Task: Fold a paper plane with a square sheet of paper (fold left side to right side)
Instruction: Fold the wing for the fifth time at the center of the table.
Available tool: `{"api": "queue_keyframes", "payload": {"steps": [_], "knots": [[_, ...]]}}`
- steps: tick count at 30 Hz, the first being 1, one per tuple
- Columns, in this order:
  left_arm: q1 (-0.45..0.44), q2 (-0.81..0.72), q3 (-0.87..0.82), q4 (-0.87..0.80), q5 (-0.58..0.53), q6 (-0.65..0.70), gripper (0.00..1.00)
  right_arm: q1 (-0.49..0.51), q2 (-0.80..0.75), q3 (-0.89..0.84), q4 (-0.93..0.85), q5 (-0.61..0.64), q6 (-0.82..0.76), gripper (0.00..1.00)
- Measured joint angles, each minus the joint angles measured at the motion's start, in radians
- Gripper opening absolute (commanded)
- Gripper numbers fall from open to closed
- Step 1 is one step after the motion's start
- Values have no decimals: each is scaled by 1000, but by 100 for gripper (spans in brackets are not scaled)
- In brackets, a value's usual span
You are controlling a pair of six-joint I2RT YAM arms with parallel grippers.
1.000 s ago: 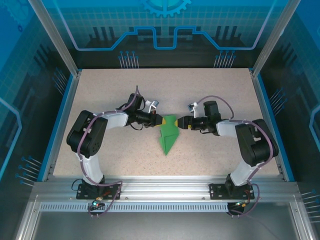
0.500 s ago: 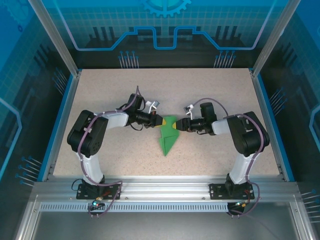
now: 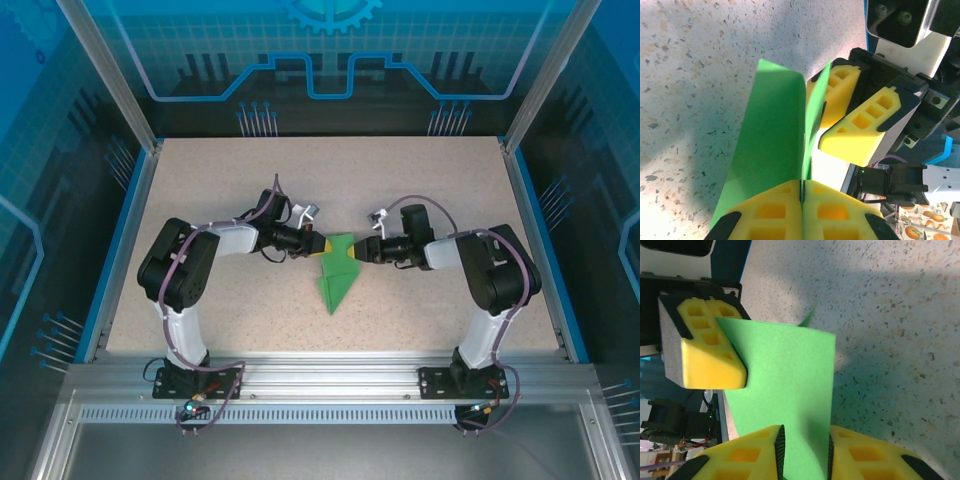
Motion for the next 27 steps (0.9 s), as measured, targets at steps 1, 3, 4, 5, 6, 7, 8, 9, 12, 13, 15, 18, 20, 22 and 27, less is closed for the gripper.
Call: {"api": "queue_keyframes", "payload": {"steps": [1,3,4,5,6,7,8,9,12,13,15,18,20,22,27], "knots": [[0,0,0,0,0,0,0,-2,-9,0,-6,0,-3,22],[0,4,3,0,0,0,0,-4,-26,0,-18,2,-12,21],[0,6,5,-1,0,0,0,-5,-32,0,-23,3,-14,20],[0,9,7,0,0,1,0,-6,-36,0,-29,4,-17,19],[0,11,7,0,0,3,0,-6,-40,0,-37,5,-21,16],[0,14,7,-1,0,4,1,-6,-41,0,-42,7,-23,13],[0,16,7,0,0,4,4,-6,-42,0,-48,7,-27,9],[0,18,7,-1,0,5,10,-6,-42,0,-55,8,-30,3],[0,18,9,-11,-2,21,26,-6,-42,0,-78,17,-32,0],[0,18,11,-18,-6,22,32,-6,-42,0,-91,22,-31,0],[0,18,20,-39,-26,37,49,-6,-47,0,-130,38,-30,0],[0,6,34,-80,-85,60,61,-6,-62,14,-200,68,-16,0],[0,-23,40,-124,-136,76,65,-6,-71,33,-241,85,-2,0],[0,-60,50,-163,-187,87,66,-5,-74,59,-282,102,16,0],[-12,-193,72,-263,-330,145,65,28,-73,131,-392,156,69,0]]}}
